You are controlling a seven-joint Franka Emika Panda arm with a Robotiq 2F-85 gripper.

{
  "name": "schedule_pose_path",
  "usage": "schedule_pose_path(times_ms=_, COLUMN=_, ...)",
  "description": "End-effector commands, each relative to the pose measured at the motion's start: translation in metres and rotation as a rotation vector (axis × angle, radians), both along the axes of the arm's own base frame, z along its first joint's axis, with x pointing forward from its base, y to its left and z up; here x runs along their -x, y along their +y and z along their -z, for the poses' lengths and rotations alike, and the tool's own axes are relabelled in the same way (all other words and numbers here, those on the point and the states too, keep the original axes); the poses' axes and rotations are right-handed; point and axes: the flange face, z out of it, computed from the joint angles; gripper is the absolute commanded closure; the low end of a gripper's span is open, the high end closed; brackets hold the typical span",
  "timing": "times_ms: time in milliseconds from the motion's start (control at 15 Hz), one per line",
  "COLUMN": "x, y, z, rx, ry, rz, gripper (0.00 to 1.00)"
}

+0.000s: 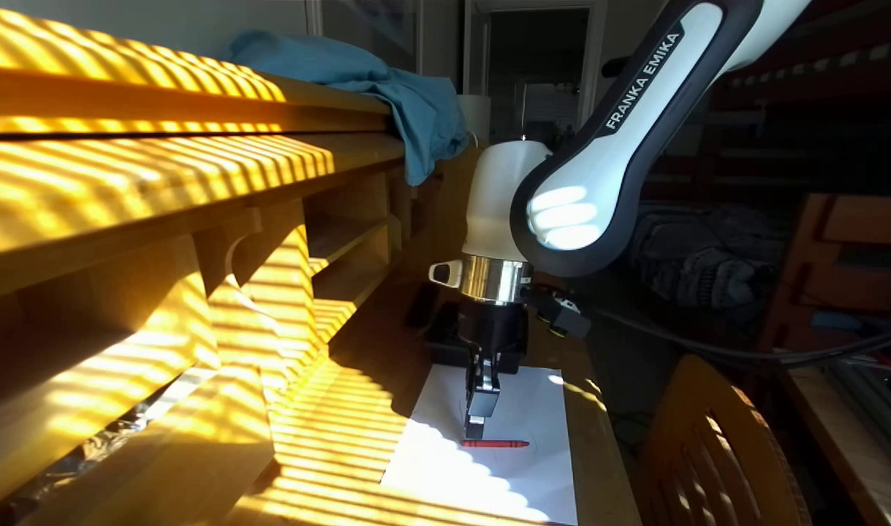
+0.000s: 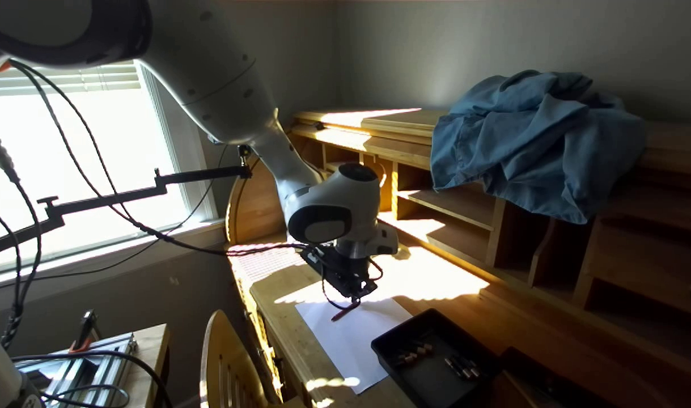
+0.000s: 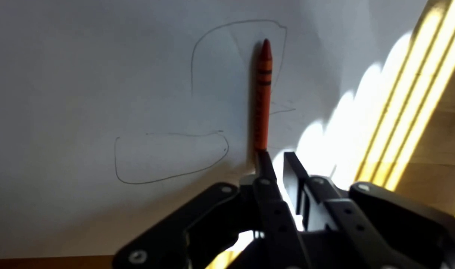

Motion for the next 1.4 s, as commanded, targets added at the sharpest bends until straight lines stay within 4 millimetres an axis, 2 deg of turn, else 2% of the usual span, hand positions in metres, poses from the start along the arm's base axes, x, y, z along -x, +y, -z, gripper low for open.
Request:
schedule_pose_path(times_ms=0, x=-0.007, y=0.004, z=0.006, rx=0.014, ry=-0.006, rz=0.001, gripper=0.55)
schedule_pose_path(times_ms=267, x=-0.01, y=0.005, z=0.009, rx=0.015, ry=-0.005, rz=-0.001, gripper=0.49)
schedule_pose_path(times_ms=467, x=-0.011, y=0.005, z=0.011, rx=0.017, ry=-0.003, rz=-0.005, gripper=0.64)
schedule_pose_path(times_ms=600, x=-0.012, y=0.006, z=0.013, rx=0.018, ry=-0.003, rz=-0.006, gripper=0.78)
schedule_pose_path(times_ms=800, x=-0.012, y=0.006, z=0.013, rx=0.018, ry=-0.002, rz=-0.006, gripper=0.79)
schedule_pose_path(times_ms=1000, x=-0.012, y=0.006, z=0.014, rx=0.019, ry=-0.001, rz=-0.007, gripper=0.69)
schedule_pose_path(times_ms=1067, x=-0.012, y=0.006, z=0.015, rx=0.019, ry=0.0, rz=-0.007, gripper=0.71)
schedule_pose_path(times_ms=1133, x=-0.012, y=0.006, z=0.015, rx=0.019, ry=0.001, rz=-0.007, gripper=0.68)
schedule_pose_path(times_ms=1333, x=-0.012, y=0.006, z=0.017, rx=0.02, ry=0.003, rz=-0.009, gripper=0.71)
